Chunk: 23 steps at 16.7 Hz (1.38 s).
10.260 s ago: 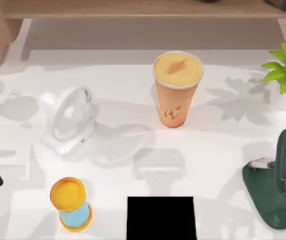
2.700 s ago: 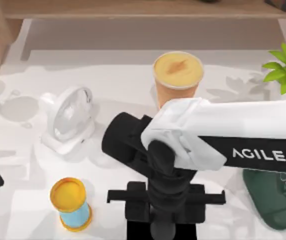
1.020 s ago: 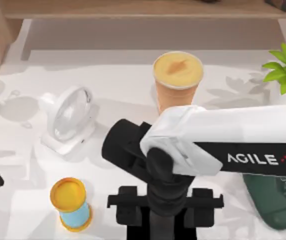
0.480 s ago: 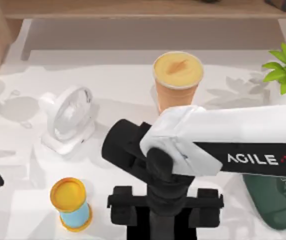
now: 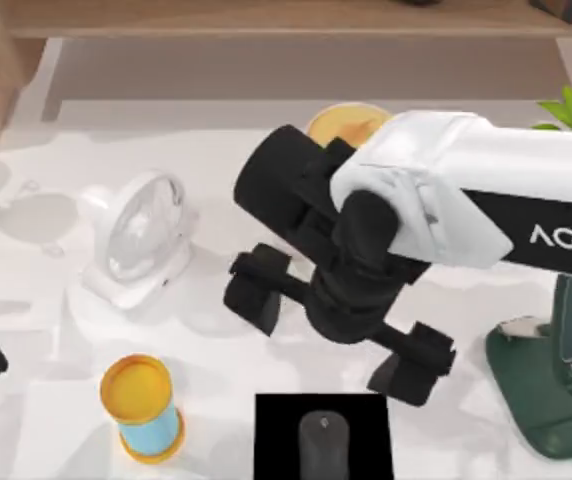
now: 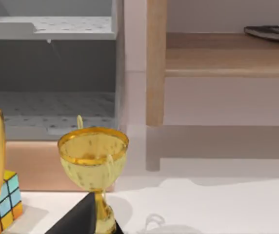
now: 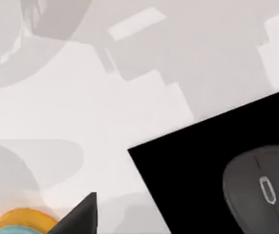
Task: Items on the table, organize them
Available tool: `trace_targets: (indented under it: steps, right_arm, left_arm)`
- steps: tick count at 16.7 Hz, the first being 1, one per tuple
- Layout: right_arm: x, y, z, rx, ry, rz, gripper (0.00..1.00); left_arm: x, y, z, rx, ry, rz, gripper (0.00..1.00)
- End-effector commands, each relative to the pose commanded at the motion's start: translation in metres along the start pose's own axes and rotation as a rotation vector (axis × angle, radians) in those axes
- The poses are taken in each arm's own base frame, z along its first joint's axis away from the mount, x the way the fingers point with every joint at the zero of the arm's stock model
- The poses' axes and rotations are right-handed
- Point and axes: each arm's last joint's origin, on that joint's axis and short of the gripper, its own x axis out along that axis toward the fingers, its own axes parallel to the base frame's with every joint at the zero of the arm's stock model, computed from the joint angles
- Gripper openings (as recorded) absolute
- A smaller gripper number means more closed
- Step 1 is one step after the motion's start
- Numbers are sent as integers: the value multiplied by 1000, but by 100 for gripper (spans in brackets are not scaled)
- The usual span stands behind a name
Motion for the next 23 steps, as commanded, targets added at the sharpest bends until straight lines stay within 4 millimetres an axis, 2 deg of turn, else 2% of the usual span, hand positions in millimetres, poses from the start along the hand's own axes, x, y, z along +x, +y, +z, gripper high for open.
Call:
trace_targets:
  steps: [4,9,14,18,19,23]
  right_arm:
    - [-45,-8,44,505,-38,128,100]
    - [-87,-44,100,1288,-26,251,100]
    - [-104,-103,142,2190,14,300,100]
    - [-99,-159,160,2993,21,292,100]
    - [-95,-174,162,-3061,-12,-274,100]
    - [-80,-232,159,-2275,41,-168,100]
  left_arm:
    - [0,0,0,0,0,0,100]
    - [0,0,0,0,0,0,100]
    - [0,0,0,0,0,0,100]
    - [0,0,0,0,0,0,100]
    - [0,0,0,0,0,0,100]
    - [0,0,0,0,0,0,100]
